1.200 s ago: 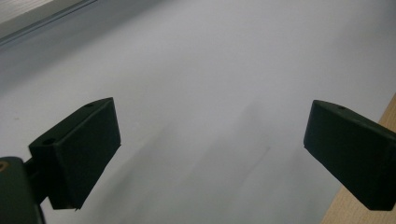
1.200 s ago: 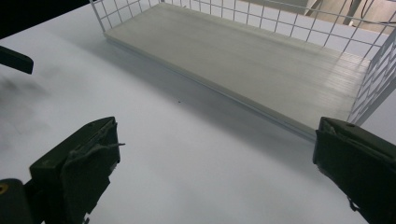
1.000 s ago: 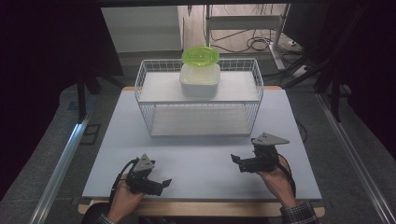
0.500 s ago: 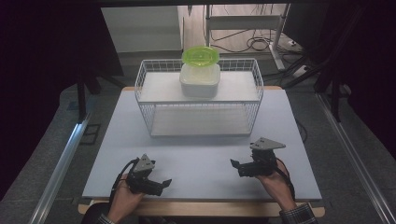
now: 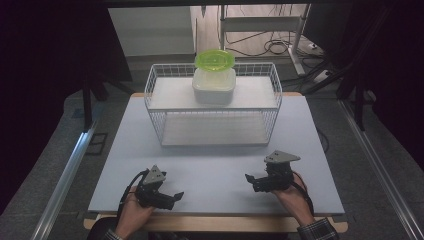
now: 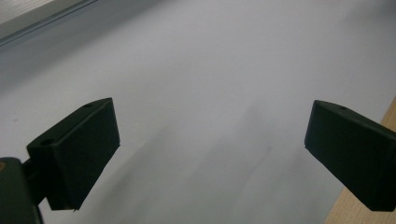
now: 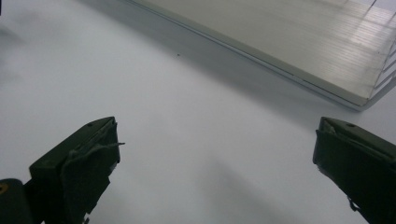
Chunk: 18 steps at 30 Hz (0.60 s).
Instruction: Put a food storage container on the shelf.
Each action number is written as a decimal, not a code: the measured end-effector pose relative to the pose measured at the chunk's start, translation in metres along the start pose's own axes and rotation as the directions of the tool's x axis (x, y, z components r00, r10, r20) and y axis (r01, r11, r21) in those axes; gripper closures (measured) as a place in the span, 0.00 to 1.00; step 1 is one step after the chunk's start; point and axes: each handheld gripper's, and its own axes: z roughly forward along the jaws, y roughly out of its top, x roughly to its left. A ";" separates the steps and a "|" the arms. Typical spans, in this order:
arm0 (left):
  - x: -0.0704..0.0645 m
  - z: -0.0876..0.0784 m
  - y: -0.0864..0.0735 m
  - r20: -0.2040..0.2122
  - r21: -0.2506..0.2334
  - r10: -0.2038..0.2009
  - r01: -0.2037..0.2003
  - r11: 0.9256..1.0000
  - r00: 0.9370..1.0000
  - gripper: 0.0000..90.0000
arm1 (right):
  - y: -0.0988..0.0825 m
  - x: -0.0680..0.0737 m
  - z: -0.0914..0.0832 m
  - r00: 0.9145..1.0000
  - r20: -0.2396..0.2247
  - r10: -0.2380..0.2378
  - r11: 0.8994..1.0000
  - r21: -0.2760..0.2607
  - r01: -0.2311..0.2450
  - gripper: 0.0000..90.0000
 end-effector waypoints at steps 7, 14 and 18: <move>0.000 0.000 0.000 -0.002 0.001 0.001 -0.001 1.000 1.000 0.03 | -0.004 0.001 0.006 1.000 0.003 -0.010 1.000 0.022 0.009 0.01; 0.000 0.001 0.000 -0.002 0.003 0.003 -0.003 1.000 1.000 0.03 | -0.007 0.003 0.012 1.000 -0.008 -0.018 0.999 0.050 0.019 0.00; 0.000 0.002 -0.001 0.000 0.006 0.005 -0.005 1.000 1.000 0.03 | -0.009 0.004 0.015 1.000 -0.016 -0.023 0.998 0.066 0.024 0.00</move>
